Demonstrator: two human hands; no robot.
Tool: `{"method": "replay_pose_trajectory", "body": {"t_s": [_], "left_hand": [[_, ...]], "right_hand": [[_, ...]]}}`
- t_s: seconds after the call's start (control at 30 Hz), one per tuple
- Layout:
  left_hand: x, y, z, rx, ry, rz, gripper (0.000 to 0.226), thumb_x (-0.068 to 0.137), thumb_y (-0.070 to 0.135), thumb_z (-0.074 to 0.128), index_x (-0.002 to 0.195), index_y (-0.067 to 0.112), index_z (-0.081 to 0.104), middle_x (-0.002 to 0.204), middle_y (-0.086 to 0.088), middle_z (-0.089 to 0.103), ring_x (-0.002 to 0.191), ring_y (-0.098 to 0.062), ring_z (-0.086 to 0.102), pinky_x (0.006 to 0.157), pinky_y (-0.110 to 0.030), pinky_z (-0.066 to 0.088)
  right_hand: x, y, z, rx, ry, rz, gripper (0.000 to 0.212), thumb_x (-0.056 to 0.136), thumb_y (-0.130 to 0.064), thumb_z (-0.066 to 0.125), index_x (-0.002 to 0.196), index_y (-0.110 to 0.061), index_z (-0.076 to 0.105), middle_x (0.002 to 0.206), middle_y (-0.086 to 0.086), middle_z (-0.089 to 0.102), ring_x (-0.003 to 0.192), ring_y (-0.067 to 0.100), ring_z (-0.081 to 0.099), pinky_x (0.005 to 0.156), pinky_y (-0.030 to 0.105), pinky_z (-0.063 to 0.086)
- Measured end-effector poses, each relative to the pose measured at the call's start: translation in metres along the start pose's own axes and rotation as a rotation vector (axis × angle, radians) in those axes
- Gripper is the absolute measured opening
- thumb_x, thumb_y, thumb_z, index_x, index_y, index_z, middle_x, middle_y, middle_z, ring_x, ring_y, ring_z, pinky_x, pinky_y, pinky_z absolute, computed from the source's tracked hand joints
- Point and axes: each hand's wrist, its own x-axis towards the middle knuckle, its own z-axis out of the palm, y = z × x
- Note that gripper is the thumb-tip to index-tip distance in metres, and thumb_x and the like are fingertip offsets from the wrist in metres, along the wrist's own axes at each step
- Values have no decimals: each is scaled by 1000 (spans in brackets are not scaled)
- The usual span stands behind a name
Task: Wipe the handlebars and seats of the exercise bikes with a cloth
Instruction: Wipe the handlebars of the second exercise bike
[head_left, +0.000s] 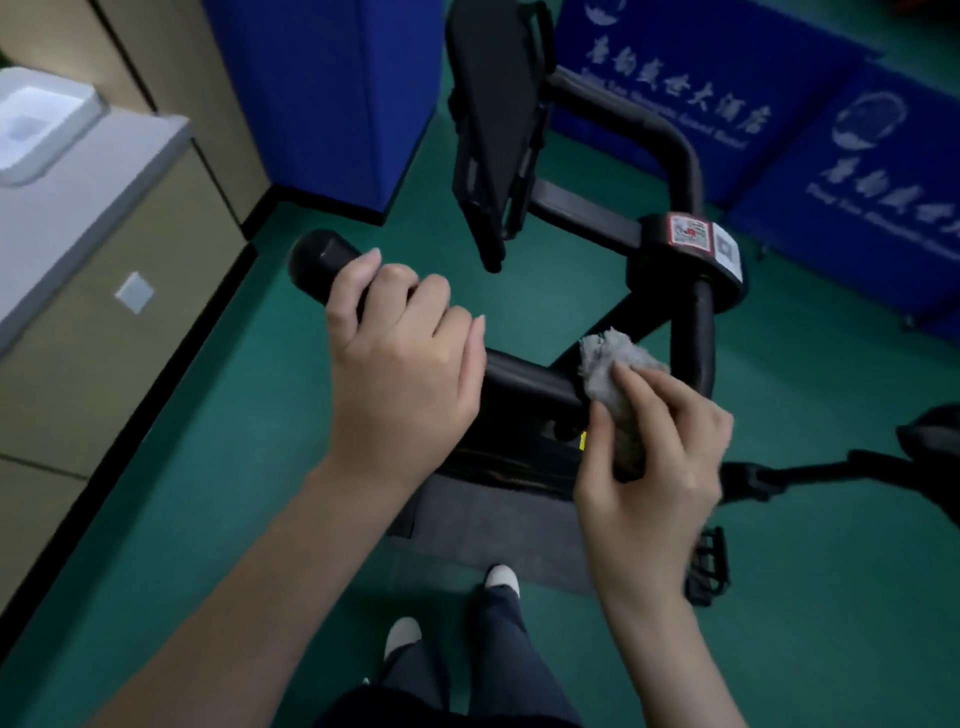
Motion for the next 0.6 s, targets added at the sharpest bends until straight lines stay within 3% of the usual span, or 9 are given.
{"method": "replay_pose_trajectory", "body": {"t_s": [0.13, 0.33, 0.5, 0.6], "left_hand": [[1, -2, -1, 27, -24, 35, 32, 95, 24, 47, 76, 9, 68, 82, -3, 65, 92, -30, 56, 105, -39, 20], [0, -4, 0, 38, -20, 54, 36, 97, 25, 44, 76, 8, 67, 80, -4, 63, 92, -31, 55, 104, -40, 20], [-1, 0, 1, 32, -7, 20, 35, 97, 24, 46, 75, 6, 67, 79, -5, 63, 92, -32, 54, 106, -41, 20], [-2, 1, 2, 37, -1, 6, 36, 97, 24, 45, 76, 6, 67, 81, -6, 63, 93, -33, 53, 106, -42, 18]], "right_hand": [[-14, -23, 34, 65, 125, -25, 24, 86, -2, 65, 110, 2, 67, 106, 18, 62, 99, 32, 52, 92, 40, 45], [-20, -16, 36, 108, 107, -114, 24, 87, 2, 65, 111, 1, 67, 109, 16, 63, 100, 28, 50, 92, 38, 45], [-19, 23, 13, 86, 269, 79, 26, 85, 2, 64, 111, 5, 64, 114, 12, 57, 106, 29, 51, 100, 29, 39], [-26, 12, 23, 147, 294, 102, 28, 83, 3, 66, 111, 3, 63, 112, 12, 54, 107, 26, 48, 99, 34, 41]]}}
